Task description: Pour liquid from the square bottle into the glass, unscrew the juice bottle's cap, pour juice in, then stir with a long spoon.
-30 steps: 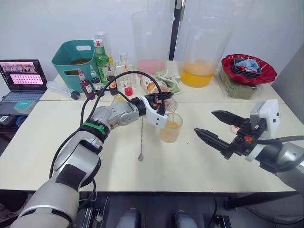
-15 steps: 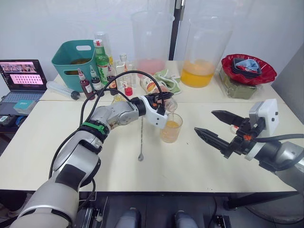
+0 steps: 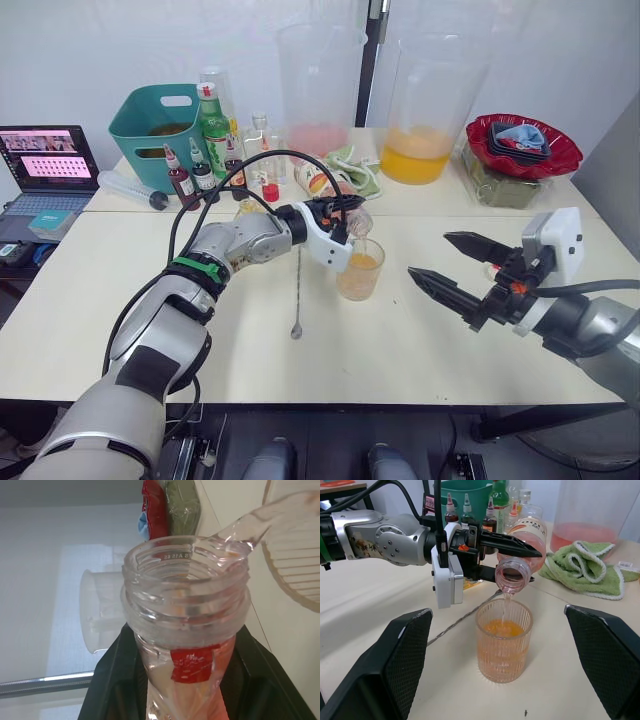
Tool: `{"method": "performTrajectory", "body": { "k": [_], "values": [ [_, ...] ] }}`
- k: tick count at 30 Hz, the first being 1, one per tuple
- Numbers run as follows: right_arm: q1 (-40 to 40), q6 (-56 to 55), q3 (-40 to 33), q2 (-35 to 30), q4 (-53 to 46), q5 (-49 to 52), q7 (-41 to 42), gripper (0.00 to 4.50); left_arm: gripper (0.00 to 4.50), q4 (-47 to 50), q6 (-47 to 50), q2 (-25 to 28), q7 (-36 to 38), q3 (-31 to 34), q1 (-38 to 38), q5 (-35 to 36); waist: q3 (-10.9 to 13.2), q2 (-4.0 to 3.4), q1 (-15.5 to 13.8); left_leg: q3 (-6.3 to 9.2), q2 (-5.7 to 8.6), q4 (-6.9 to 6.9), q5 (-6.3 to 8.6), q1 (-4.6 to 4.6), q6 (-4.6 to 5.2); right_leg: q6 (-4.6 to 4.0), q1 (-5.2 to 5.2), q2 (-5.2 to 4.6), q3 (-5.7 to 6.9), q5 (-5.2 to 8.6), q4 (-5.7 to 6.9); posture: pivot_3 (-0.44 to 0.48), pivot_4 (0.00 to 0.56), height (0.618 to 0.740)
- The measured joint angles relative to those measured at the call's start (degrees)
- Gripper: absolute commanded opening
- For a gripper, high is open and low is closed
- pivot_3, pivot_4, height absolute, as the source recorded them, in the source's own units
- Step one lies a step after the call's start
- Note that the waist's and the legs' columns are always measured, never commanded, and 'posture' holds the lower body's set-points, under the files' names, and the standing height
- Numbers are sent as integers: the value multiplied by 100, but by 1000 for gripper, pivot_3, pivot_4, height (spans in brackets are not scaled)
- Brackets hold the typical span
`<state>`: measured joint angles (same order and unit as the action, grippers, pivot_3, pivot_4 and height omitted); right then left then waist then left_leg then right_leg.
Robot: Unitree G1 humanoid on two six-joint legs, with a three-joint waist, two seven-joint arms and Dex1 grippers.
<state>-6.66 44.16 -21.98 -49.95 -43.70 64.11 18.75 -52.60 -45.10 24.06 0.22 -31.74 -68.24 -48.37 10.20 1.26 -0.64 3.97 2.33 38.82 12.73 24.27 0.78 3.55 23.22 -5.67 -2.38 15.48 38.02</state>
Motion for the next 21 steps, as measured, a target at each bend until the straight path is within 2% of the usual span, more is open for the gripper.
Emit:
{"method": "performTrajectory", "body": {
  "k": [4,6,15,21],
  "values": [
    [-51,-2,41,3,15,-38,8,4475,1403,0,8,0,3,0,1,5,0,0,0,0,0,0,0,0,0,0,0,0,0,0,0,0,150,740],
    [-72,-2,75,16,44,-45,30,4475,1403,0,17,-37,183,61,24,227,0,0,0,0,0,0,0,0,0,0,0,0,0,0,1,0,150,740],
    [-175,-2,123,16,89,-84,188,4475,1403,181,316,-250,1585,693,261,1777,0,-1,22,2,-1,1,0,-1,0,0,2,0,0,0,2,0,150,740],
    [-188,-2,124,-3,220,-131,477,4475,1403,880,1322,-442,2722,1322,693,3118,-1,-1,16,12,-1,5,0,0,0,0,2,1,0,0,4,0,150,740]
  ]
}}
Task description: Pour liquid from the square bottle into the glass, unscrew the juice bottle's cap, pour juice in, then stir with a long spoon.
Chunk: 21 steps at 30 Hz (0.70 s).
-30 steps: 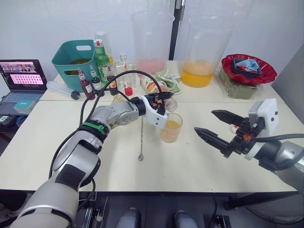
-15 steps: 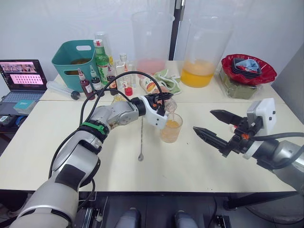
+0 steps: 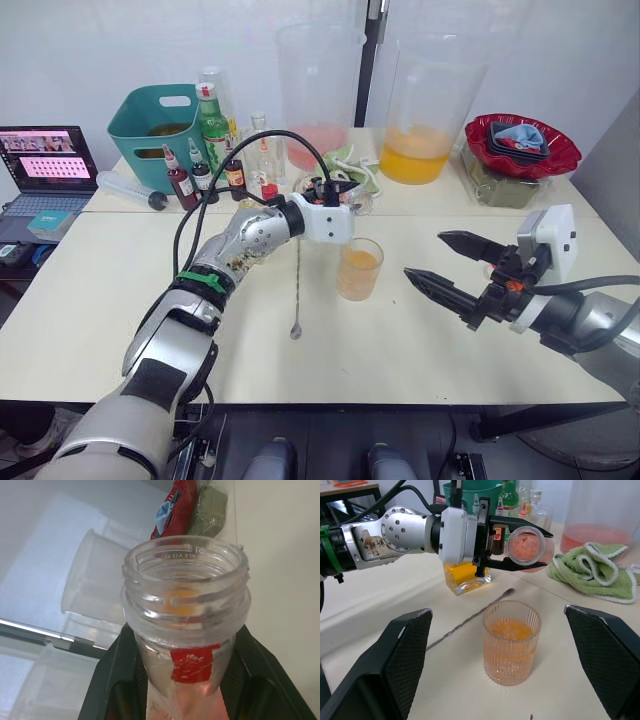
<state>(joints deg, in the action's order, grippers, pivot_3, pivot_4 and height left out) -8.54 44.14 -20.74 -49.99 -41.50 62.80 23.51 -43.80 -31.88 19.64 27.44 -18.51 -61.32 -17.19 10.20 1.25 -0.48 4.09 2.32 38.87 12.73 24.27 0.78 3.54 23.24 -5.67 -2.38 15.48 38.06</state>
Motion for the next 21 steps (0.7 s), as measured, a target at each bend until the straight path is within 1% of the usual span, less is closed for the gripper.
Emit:
{"method": "performTrajectory", "body": {
  "k": [4,7,8,12,17,20,21],
  "values": [
    [-118,0,9,-47,159,-80,259,4475,1403,794,1310,-189,635,515,251,1021,0,0,17,18,-1,2,0,0,0,0,0,1,0,0,0,0,150,740],
    [-258,0,33,-151,356,-123,596,4475,1403,1722,2697,-199,956,968,416,1853,0,0,64,28,-3,2,0,-1,0,0,0,4,0,0,0,0,150,740],
    [-324,0,50,-205,485,-151,756,4475,1403,2097,3256,-158,1020,1175,462,2181,0,-1,96,29,-4,2,0,-3,0,0,0,4,-1,0,1,0,150,740],
    [-496,0,147,-376,849,-305,1255,4475,1403,2859,4397,-72,894,1738,544,2756,-1,-1,122,30,-7,1,0,-8,0,0,0,7,-1,0,0,0,150,740],
    [-901,0,386,-449,1246,-511,1762,4475,1403,3748,6094,366,901,2225,751,3524,-1,-2,135,30,-9,1,0,-9,0,0,1,8,-4,0,0,0,150,740],
    [-1231,5,615,-446,1497,-588,1993,4475,1403,4404,6915,745,1054,2341,1025,3952,-1,-3,141,30,-11,1,0,-9,0,-1,3,9,-4,0,1,0,150,740],
    [-1361,10,715,-447,1598,-622,2110,4475,1403,4687,7225,949,1114,2374,1143,4108,-1,-3,142,29,-13,0,0,-9,-1,-1,4,10,-6,0,0,0,150,740]
  ]
}}
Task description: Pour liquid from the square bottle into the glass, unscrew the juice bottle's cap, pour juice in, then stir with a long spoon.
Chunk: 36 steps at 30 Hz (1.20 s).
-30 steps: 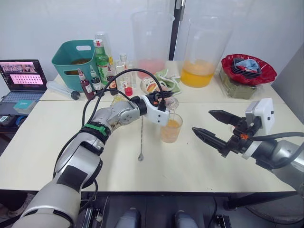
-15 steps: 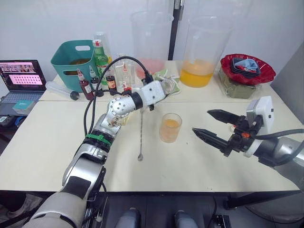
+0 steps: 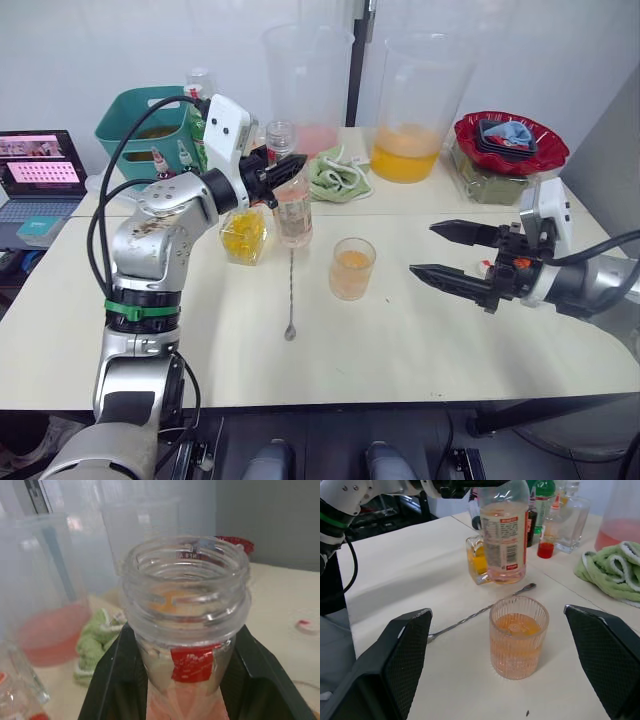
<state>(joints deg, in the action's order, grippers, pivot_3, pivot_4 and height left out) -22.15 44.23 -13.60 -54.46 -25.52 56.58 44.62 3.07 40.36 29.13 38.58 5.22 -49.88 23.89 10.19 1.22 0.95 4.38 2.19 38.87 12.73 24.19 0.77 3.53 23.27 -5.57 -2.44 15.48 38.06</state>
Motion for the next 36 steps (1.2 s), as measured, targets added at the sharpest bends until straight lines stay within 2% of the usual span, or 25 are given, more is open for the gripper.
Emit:
{"method": "performTrajectory", "body": {
  "k": [6,10,13,17,23,30,36],
  "values": [
    [-368,128,289,-35,418,-74,543,4475,1403,889,935,735,149,560,590,717,0,0,-18,0,-5,-1,0,-1,0,0,-1,-4,-1,0,-3,0,150,740],
    [-656,315,464,-55,656,-75,924,4475,1403,1219,1304,1351,268,1013,1249,1042,0,-1,-11,-2,-9,-6,0,-2,0,0,2,-3,-3,0,-4,0,150,740],
    [-772,395,537,-63,762,-106,1120,4475,1403,1151,1291,1775,381,1479,1850,1057,0,-1,-4,-4,-12,-12,0,-3,0,-2,7,-1,-4,0,-2,0,150,740],
    [-799,422,592,-57,789,-127,1217,4475,1403,652,857,2067,514,1928,2171,942,1,0,-51,-3,-9,-11,1,-1,-1,-2,7,-9,0,-1,-5,0,150,740],
    [-801,536,573,36,592,-121,1075,4475,1403,-726,-215,2035,292,1911,1641,483,0,3,-161,-3,2,-6,1,-2,-3,-2,3,-21,3,-1,-5,0,150,740],
    [-571,651,309,129,239,8,732,4475,1403,-2652,-1373,1518,306,1047,438,-232,-2,8,-164,-4,10,-6,1,5,-2,-1,9,-25,5,-1,-1,0,150,740],
    [-376,662,74,118,73,104,541,4475,1403,-3952,-2233,1214,318,678,-308,-694,-2,11,-115,-7,13,-8,1,11,-2,-2,19,-20,3,-1,3,0,150,740]
  ]
}}
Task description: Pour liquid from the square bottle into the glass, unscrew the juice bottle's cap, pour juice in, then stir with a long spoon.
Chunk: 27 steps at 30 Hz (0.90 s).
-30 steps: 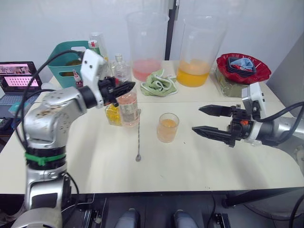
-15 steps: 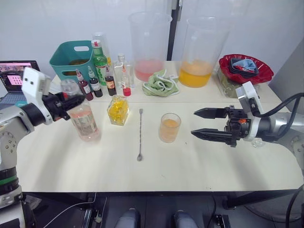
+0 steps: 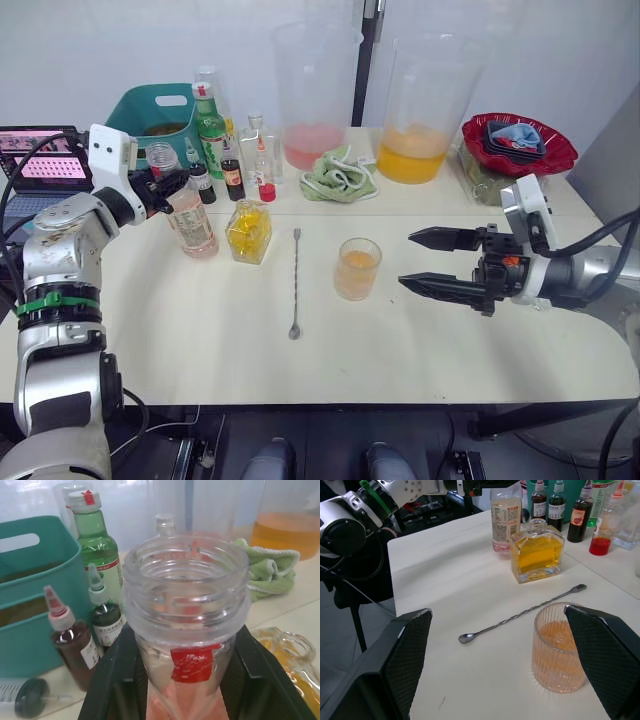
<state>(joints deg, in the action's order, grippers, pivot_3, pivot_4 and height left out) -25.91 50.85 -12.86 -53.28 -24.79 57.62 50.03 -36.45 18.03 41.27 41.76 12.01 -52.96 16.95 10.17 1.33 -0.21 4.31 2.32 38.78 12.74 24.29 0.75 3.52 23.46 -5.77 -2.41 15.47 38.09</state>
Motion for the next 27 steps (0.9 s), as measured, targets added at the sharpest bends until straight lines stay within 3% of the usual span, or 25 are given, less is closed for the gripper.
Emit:
{"method": "performTrajectory", "body": {
  "k": [8,10,16,17,27],
  "values": [
    [113,53,-175,-38,-115,53,-135,4475,1403,-680,-658,-177,56,-154,-172,-269,0,1,57,1,-2,0,0,0,0,0,0,2,0,0,1,0,150,740],
    [122,53,-175,-37,-118,54,-158,4500,2343,-688,-695,-178,79,-152,-157,-283,0,1,66,1,-2,2,0,0,0,0,0,2,0,0,1,0,150,740],
    [103,212,-174,-37,-110,226,-225,4500,4325,-664,-666,-176,150,-39,-89,-231,0,1,76,2,-3,3,0,-1,0,0,-1,1,0,0,2,0,150,740],
    [98,213,-174,-37,-108,227,-235,4500,4472,-628,-660,-176,159,-12,-89,-218,0,1,75,2,-4,2,0,0,0,0,-1,1,0,0,2,0,150,740],
    [-109,292,-51,-119,103,176,31,4500,4472,540,-524,135,219,635,-13,357,0,1,95,3,-10,1,0,-2,0,0,0,2,0,0,0,0,150,740]
  ]
}}
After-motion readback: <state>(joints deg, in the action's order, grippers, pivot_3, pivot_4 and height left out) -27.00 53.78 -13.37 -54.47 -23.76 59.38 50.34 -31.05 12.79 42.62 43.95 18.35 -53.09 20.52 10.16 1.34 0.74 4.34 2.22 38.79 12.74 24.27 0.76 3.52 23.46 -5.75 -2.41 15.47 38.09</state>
